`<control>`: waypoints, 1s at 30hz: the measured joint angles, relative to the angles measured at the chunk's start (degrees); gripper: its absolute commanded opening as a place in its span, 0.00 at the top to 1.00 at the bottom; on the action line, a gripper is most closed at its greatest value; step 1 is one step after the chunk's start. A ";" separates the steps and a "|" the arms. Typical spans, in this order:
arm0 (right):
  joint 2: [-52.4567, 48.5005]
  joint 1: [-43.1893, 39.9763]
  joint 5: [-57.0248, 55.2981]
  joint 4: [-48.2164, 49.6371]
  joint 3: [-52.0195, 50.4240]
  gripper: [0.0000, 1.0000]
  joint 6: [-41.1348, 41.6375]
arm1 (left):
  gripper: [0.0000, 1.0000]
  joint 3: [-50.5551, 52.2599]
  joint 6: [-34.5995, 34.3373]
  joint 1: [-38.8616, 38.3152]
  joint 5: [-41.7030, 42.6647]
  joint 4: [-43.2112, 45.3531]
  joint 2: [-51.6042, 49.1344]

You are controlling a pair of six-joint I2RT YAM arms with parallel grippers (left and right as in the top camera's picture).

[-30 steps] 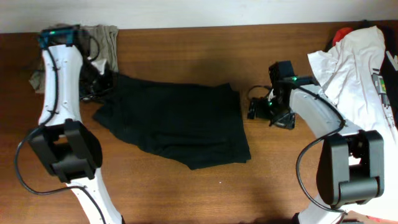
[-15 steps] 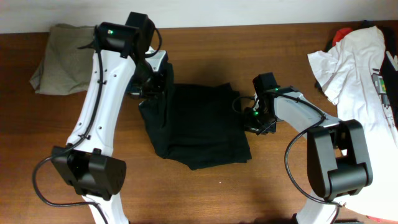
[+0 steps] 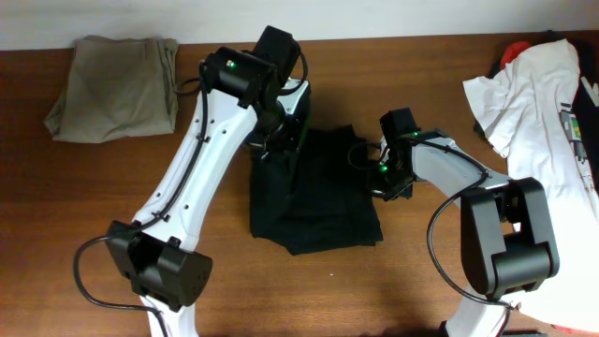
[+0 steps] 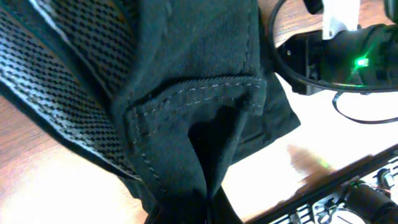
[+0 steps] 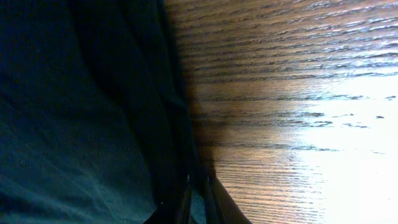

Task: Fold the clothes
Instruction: 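Lift the trousers' left side with the left gripper and fold it rightward, then grasp the trousers' right side with the right gripper and fold it leftward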

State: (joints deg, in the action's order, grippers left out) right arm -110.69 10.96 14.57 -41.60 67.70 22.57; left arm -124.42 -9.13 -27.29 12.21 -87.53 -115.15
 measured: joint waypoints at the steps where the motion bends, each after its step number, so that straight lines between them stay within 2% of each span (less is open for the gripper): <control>1: 0.00 0.00 0.13 0.04 0.00 0.87 -0.02 | 0.94 0.00 -0.24 -0.57 0.00 0.35 0.00; 4: -0.07 0.00 0.63 0.15 0.00 0.87 -0.02 | 0.94 0.00 -1.25 -2.23 0.02 0.85 -0.61; 6: -0.11 -0.07 0.96 0.15 0.00 0.87 -0.02 | 0.87 0.00 -1.25 -2.73 0.04 1.16 -2.38; 8: -0.42 -1.07 1.99 -1.01 0.42 0.86 -0.04 | 0.86 0.00 -1.49 -2.78 0.37 1.33 -3.39; 12: -2.62 -7.17 3.78 -11.32 5.77 0.86 -3.65 | 0.86 0.00 -1.68 -2.78 0.85 1.77 -4.17; 13: -2.84 -8.61 3.87 -13.16 7.69 0.85 -4.44 | 0.78 0.00 -1.68 -2.78 0.90 2.12 -5.01; 15: -2.89 -11.21 4.02 -16.11 11.67 0.78 -6.10 | 0.20 0.00 -1.81 -2.95 1.29 3.63 -7.32; 16: -2.89 -11.85 4.04 -17.09 12.50 0.76 -6.32 | 0.03 0.00 -1.77 -3.10 1.51 4.31 -8.00; 20: -2.95 -13.53 4.39 -22.08 16.85 0.76 -7.89 | 0.02 0.00 -2.08 -3.91 2.47 6.60 -8.28; 23: -3.23 -14.47 4.46 -28.72 24.11 0.69 -8.15 | 0.02 0.00 -2.08 -4.00 2.60 6.54 -8.28; 24: -3.26 -14.58 4.57 -31.78 27.15 0.52 -8.26 | 0.02 -0.02 -2.08 -3.87 2.58 6.01 -8.28; 25: -3.26 -14.58 4.92 -33.20 29.57 0.25 -8.70 | 0.02 -0.02 -2.08 -3.58 2.60 5.16 -8.28; 26: -3.26 -14.51 6.43 -34.93 30.84 0.16 -10.23 | 0.02 -0.02 -2.08 -3.02 2.43 4.20 -8.28; 30: -3.26 -10.45 10.73 -37.33 31.21 0.12 -15.85 | 0.03 -0.04 -2.08 4.11 -4.48 -2.97 -8.28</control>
State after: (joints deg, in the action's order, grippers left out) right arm -113.95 0.51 25.30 -78.94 98.91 6.72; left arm -124.46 -11.20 -23.18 7.73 -90.50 -123.44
